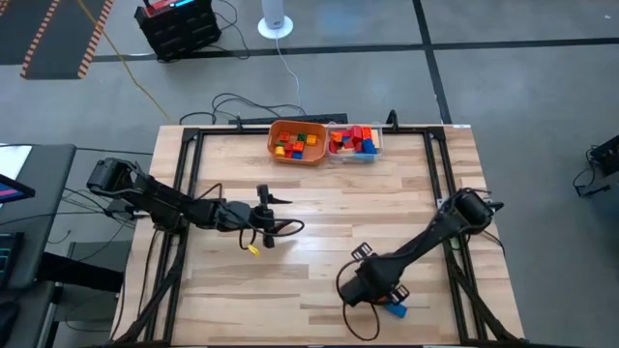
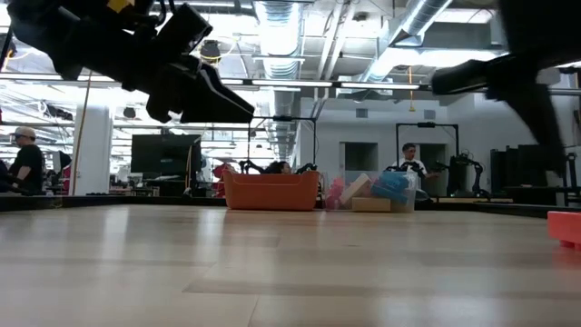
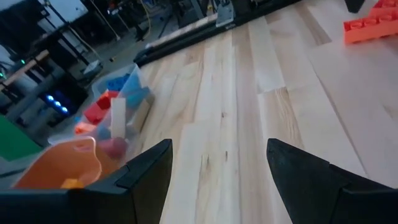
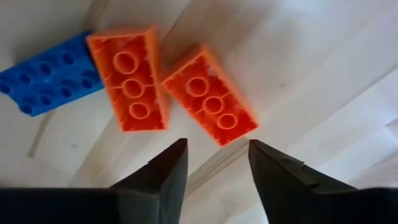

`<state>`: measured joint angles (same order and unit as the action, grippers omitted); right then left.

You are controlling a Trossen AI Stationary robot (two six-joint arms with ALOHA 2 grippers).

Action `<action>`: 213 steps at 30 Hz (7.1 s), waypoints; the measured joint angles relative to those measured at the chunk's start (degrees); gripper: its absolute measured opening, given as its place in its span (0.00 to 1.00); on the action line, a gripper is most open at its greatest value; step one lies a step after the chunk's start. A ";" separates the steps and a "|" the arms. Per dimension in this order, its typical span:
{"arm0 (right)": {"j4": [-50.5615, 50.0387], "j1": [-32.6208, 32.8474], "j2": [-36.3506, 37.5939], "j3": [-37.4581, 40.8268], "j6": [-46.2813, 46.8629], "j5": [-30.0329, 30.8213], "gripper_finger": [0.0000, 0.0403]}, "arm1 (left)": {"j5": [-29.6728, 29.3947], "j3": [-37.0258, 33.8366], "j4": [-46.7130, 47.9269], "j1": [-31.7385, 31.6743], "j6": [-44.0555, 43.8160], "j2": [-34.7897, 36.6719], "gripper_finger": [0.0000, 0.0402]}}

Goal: Sort blocks by size
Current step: Put the top orange game piece into the transparent bin, then put the orange game piece into the transparent bin

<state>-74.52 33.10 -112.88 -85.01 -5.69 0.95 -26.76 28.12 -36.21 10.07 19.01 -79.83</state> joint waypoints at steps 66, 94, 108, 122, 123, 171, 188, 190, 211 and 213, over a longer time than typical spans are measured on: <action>23.02 -20.26 4.79 12.59 -51.67 17.77 0.67 | -0.64 0.00 9.02 0.22 -7.41 -0.02 0.63; 21.61 -31.95 8.20 16.35 -49.00 12.62 0.37 | -0.72 0.00 9.86 0.22 -7.12 -0.02 0.63; 46.21 -59.51 26.77 16.33 -39.47 3.61 0.39 | -5.14 0.00 8.21 -0.21 -4.08 -0.02 0.63; 53.18 -67.28 11.60 15.20 -17.26 1.96 0.43 | -5.14 0.00 5.76 -0.20 -5.90 -0.02 0.63; 52.24 -67.25 11.13 14.40 -17.22 1.96 0.45 | -5.14 0.00 5.77 -0.20 -5.92 -0.02 0.63; 16.77 11.97 6.41 8.66 48.63 4.37 0.62 | -5.14 0.00 8.27 2.47 -7.11 -0.02 0.63; 6.10 5.78 5.40 11.54 35.82 22.86 0.53 | -5.16 0.00 8.35 2.49 -6.91 -0.02 0.63; 5.51 3.19 5.78 11.43 36.16 22.86 0.51 | -5.16 0.00 8.61 2.50 -6.92 -0.02 0.63; 12.22 4.41 6.67 9.11 17.68 1.98 0.66 | -5.18 0.00 11.18 3.75 -10.69 0.00 0.63; 12.31 4.44 6.64 9.11 15.23 1.74 0.70 | -5.16 0.00 11.14 3.76 -10.59 0.00 0.63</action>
<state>-62.21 37.54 -106.24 -75.90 9.54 2.70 -31.92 28.12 -25.07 13.82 8.42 -79.83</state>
